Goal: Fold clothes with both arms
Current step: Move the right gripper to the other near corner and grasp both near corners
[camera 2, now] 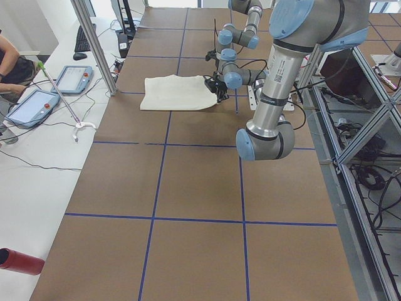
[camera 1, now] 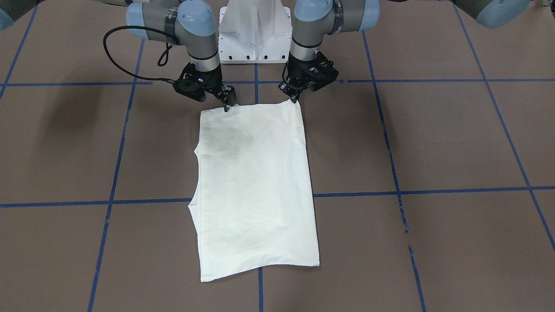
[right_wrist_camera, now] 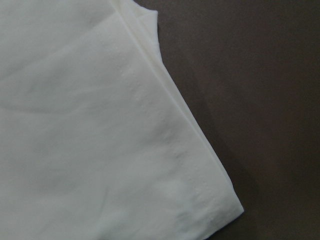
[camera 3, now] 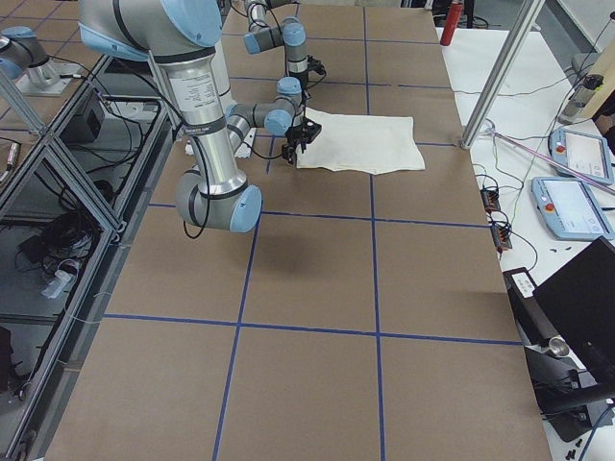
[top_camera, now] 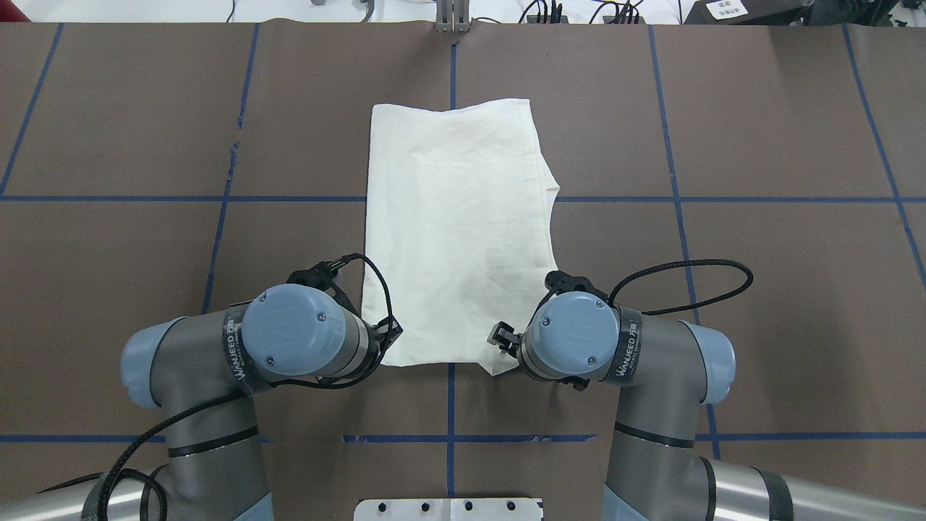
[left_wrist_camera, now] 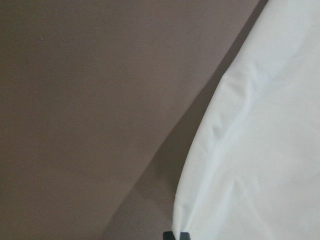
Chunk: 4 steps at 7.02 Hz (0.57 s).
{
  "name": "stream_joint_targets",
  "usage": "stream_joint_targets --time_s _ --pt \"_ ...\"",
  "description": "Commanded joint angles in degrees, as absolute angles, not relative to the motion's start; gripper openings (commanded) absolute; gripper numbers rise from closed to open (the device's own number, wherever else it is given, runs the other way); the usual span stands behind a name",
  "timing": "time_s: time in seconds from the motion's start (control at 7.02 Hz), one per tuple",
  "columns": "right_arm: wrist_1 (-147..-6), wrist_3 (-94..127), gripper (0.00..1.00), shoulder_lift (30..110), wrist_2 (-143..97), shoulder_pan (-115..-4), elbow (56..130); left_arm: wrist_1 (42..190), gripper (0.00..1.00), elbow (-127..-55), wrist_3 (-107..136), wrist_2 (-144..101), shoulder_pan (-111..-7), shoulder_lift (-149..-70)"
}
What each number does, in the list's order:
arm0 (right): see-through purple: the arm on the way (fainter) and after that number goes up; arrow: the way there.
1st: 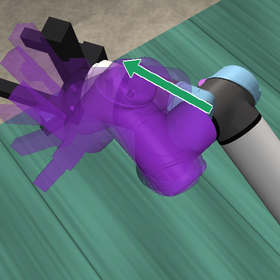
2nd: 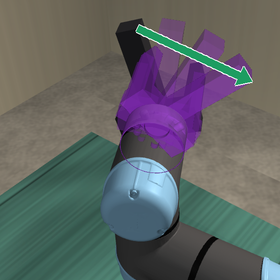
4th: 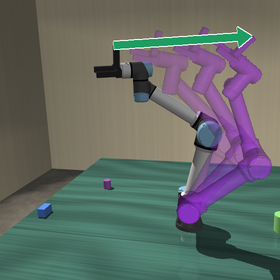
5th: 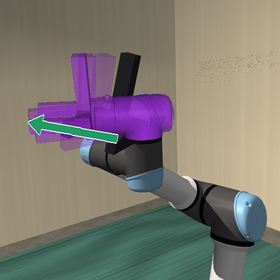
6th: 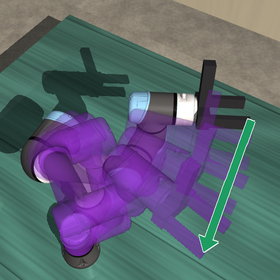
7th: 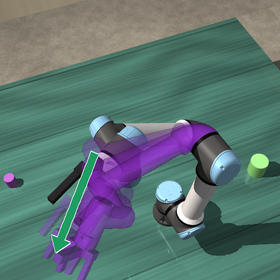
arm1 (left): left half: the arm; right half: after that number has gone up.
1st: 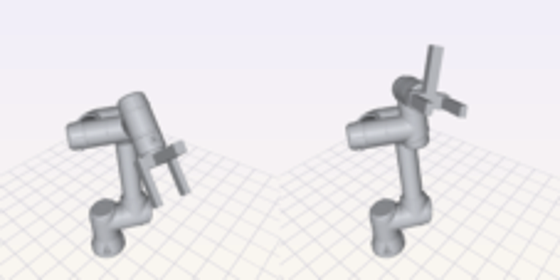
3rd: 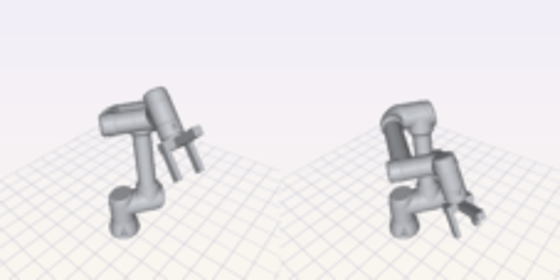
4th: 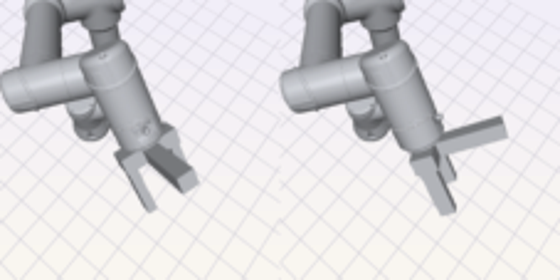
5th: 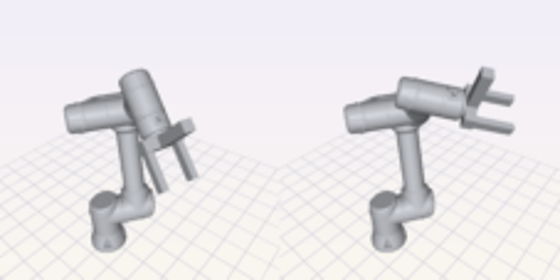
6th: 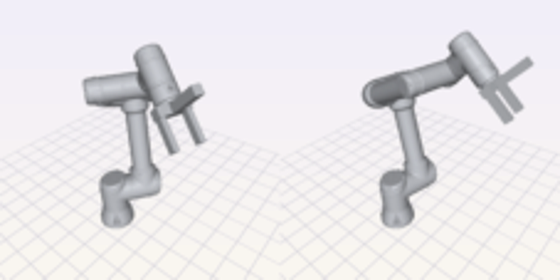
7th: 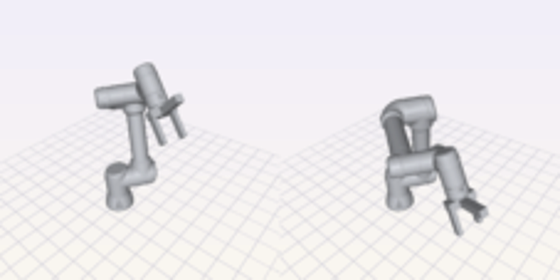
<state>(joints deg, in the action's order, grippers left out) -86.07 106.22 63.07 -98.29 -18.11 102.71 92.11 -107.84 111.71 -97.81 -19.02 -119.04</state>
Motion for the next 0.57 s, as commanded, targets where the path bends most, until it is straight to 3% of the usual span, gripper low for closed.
stream_joint_targets --time_s 0.0,0.14,0.29,0.43 --pt "-85.2 106.6 1.0 62.9 -98.3 -18.1 101.3 92.1 0.0 -107.8 111.7 -97.8 -19.1 -118.9" --pt "-85.2 106.6 1.0 62.9 -98.3 -18.1 101.3 92.1 0.0 -107.8 111.7 -97.9 -19.1 -118.9" --pt "-85.1 106.7 0.92 62.9 -98.3 -18.1 101.2 92.1 0.0 -107.8 111.7 -97.9 -19.1 -118.9" --pt "-85.2 106.6 0.49 62.5 -98.3 -18.4 101.2 92.1 0.0 -107.8 111.7 -97.8 -19.1 -118.9"
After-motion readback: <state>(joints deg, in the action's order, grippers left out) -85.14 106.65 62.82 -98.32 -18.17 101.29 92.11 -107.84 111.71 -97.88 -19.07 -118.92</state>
